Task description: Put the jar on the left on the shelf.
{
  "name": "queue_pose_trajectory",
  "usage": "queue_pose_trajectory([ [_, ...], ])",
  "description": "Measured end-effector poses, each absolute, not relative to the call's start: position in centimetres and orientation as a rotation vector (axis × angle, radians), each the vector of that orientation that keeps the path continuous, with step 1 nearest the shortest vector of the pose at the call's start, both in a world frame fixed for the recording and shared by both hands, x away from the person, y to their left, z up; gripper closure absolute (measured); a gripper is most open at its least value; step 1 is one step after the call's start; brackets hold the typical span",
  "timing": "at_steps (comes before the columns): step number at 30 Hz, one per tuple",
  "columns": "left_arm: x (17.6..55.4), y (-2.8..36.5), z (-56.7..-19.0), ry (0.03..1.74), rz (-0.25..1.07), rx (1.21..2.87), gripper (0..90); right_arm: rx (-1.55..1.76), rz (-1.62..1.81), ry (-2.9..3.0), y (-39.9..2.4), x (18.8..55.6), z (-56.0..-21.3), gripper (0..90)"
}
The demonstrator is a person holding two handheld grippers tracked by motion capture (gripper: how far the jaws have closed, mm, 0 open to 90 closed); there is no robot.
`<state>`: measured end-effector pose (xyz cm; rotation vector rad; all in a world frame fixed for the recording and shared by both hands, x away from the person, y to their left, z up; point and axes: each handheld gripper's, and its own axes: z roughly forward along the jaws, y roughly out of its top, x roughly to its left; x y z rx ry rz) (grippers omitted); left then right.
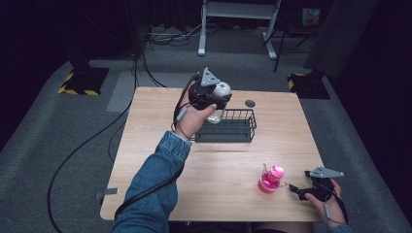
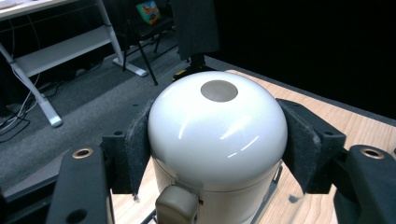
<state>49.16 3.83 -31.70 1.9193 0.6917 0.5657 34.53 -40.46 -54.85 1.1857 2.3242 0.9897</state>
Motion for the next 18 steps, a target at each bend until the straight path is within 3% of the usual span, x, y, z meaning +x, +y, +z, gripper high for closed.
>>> queue_pose_trajectory([
  [18, 51.2, 3.4, -33.9, 0.734, 0.57, 1.901, 31.6, 1.185, 0.99, 2.325, -40.5, 34.5, -54.9, 2.9],
])
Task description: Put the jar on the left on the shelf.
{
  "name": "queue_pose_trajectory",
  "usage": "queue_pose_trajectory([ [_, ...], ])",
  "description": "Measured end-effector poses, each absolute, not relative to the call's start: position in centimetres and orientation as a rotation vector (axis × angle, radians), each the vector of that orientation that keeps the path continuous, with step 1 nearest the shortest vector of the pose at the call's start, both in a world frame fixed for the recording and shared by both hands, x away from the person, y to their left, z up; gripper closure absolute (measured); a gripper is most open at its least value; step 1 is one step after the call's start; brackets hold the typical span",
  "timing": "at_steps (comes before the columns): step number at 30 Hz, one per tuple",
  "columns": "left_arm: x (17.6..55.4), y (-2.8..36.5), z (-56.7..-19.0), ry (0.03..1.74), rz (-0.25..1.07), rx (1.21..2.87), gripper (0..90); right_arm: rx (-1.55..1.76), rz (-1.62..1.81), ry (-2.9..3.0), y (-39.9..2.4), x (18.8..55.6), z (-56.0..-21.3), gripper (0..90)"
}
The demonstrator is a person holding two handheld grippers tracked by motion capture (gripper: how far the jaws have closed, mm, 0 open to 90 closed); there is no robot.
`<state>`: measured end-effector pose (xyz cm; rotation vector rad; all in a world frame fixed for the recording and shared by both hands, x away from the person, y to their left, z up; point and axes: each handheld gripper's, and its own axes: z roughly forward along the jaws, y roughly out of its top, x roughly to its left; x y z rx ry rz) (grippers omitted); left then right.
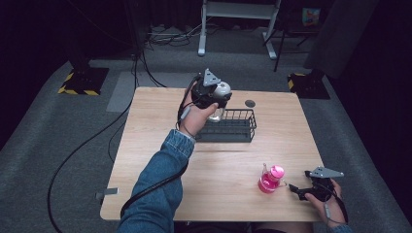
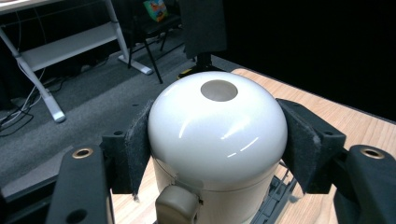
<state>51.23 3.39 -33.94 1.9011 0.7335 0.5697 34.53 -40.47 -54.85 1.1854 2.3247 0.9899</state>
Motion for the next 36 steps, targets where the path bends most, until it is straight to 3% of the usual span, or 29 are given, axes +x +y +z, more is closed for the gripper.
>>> queue_pose_trajectory([
  [36, 52.6, 3.9, -39.3, 0.815, 0.51, 1.941, 31.5, 1.185, 0.989, 2.324, -40.5, 34.5, -54.9, 2.9],
])
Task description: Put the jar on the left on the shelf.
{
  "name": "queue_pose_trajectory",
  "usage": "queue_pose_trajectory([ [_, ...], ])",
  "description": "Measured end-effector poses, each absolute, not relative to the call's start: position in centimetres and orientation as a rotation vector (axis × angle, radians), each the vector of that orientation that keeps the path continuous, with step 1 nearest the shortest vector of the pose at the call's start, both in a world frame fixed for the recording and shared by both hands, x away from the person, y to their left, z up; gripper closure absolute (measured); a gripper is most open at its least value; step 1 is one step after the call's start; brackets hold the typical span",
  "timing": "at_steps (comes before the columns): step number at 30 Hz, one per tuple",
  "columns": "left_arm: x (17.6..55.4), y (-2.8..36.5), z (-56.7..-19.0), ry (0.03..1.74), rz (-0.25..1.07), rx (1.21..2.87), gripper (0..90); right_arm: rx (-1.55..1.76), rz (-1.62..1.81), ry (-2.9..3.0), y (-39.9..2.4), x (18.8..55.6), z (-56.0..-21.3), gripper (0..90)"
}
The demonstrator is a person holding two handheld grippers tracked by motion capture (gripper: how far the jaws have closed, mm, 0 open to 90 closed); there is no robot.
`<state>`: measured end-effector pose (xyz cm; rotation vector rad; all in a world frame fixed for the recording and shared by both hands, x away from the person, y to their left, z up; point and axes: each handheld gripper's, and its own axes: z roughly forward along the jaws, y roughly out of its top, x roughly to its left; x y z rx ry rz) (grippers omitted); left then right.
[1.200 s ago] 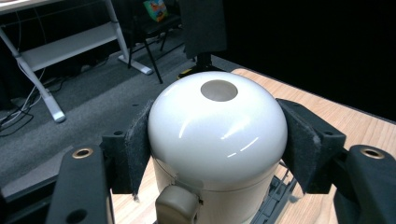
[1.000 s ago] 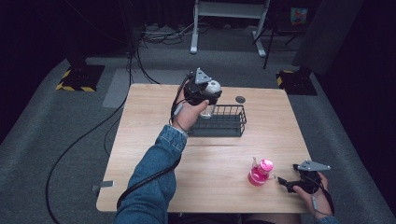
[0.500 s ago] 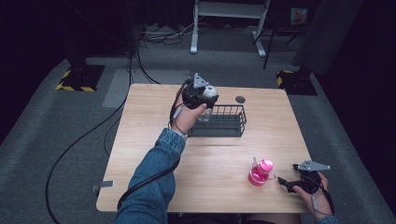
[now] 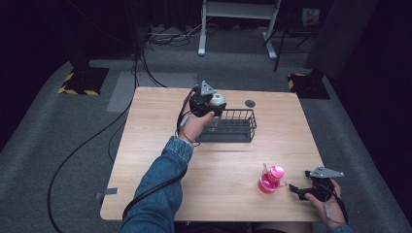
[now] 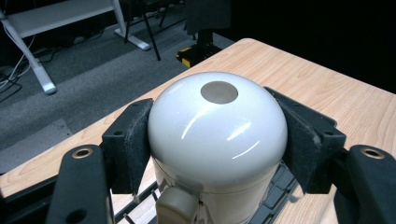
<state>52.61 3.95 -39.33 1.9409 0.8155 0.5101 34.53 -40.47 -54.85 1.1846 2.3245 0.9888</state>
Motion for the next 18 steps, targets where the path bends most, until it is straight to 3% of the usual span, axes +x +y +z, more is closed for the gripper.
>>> queue_pose_trajectory([
  [15, 52.9, 4.35, -39.64, 0.825, 0.486, 1.927, 30.8, 1.184, 0.989, 2.324, -40.47, 34.53, -54.86, 2.9],
  [18, 52.94, 4.46, -39.8, 0.83, 0.478, 1.918, 26.4, 1.184, 0.989, 2.324, -40.46, 34.53, -54.86, 2.9],
])
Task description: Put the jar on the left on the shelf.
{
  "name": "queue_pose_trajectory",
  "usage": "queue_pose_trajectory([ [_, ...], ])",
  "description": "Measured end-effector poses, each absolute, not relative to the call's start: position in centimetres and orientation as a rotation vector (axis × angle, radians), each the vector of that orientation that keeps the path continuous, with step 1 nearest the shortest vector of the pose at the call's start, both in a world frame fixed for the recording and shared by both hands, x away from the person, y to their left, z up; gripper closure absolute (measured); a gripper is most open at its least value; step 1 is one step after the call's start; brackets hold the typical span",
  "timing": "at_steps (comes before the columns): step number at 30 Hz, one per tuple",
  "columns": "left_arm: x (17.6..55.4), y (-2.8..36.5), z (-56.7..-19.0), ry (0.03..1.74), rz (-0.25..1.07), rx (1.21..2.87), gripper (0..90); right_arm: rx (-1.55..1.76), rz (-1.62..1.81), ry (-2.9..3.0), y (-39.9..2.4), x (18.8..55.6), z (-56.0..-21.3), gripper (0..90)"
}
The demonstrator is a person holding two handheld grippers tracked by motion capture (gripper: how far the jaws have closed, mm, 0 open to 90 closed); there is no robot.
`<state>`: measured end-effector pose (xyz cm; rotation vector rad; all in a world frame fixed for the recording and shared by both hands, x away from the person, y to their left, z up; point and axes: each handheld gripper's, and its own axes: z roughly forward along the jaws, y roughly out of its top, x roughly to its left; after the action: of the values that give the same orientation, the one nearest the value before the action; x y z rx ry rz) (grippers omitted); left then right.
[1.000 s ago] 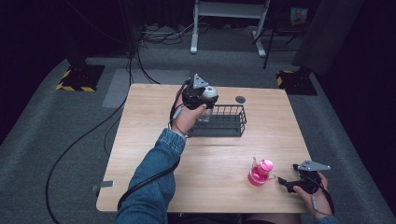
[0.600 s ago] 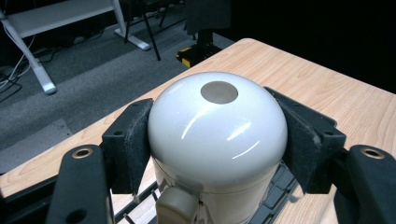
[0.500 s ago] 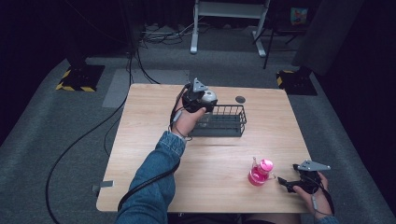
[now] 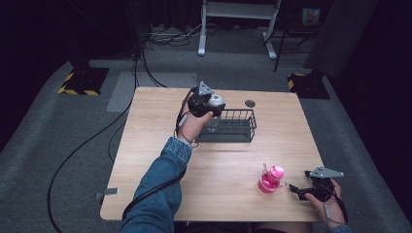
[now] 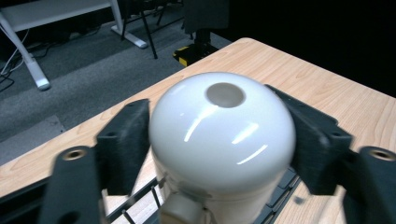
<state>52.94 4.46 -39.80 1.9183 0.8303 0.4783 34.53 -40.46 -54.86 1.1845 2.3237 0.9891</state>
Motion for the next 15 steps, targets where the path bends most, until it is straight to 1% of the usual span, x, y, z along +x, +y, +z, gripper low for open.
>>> queue_pose_trajectory([
  [3, 52.9, 4.6, -39.7, 0.838, 0.484, 1.895, 19.1, 1.184, 0.989, 2.324, -40.5, 34.5, -54.9, 2.9],
  [7, 52.5, 5.0, -39.1, 0.841, 0.489, 1.867, 12.9, 1.185, 0.989, 2.324, -40.5, 34.5, -54.9, 2.9],
  [15, 51.0, 6.3, -38.1, 0.838, 0.507, 1.843, 9.7, 1.184, 0.989, 2.324, -40.5, 34.5, -54.9, 2.9],
])
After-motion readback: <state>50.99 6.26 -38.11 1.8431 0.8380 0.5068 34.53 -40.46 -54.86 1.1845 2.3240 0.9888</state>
